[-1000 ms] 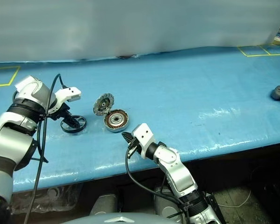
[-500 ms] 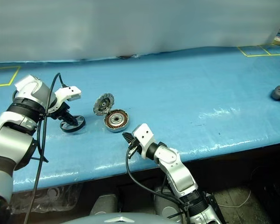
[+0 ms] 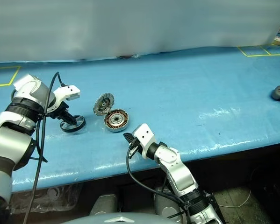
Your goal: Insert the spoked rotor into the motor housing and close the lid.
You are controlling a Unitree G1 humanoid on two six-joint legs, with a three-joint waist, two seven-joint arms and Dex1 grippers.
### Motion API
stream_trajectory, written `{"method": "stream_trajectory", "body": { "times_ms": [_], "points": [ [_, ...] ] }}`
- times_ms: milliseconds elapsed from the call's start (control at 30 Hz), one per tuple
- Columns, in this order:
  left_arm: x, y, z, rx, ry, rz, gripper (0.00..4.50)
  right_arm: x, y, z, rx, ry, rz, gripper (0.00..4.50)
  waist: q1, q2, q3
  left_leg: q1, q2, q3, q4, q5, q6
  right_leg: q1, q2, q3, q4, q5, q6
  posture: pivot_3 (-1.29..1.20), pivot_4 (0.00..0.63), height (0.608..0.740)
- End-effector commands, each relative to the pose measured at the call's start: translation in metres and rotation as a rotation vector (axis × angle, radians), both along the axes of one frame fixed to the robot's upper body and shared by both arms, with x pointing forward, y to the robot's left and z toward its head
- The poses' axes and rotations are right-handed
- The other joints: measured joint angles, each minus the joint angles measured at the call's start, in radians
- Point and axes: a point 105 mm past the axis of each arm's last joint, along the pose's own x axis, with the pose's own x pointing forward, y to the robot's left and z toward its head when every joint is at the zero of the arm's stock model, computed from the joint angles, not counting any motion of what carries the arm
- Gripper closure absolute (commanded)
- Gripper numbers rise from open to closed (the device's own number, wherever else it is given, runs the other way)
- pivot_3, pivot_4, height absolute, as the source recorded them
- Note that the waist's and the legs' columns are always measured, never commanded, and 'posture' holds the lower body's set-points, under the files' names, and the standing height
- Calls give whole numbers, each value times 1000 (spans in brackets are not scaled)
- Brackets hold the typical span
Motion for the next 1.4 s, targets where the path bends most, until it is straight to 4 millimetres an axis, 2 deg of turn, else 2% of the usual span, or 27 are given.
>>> {"method": "stream_trajectory", "body": {
  "times_ms": [33,667,1400],
  "points": [
    [2,0,6,-9,-28,2,1840,2,0,9,12,-33,4,4500,0,0,0,0,0,0,0,0,0,0,0,0,0,0,0,0,150,740],
    [-4,-8,-11,-22,4,0,1840,4,-4,9,9,-34,-8,4500,1,0,0,0,0,0,0,0,0,0,0,0,0,0,0,0,150,740],
    [8,-17,-3,-25,-30,-39,1840,2,-7,5,-11,-39,-30,4500,1,0,0,0,0,0,0,0,0,0,0,0,0,0,0,0,150,740]
  ]
}}
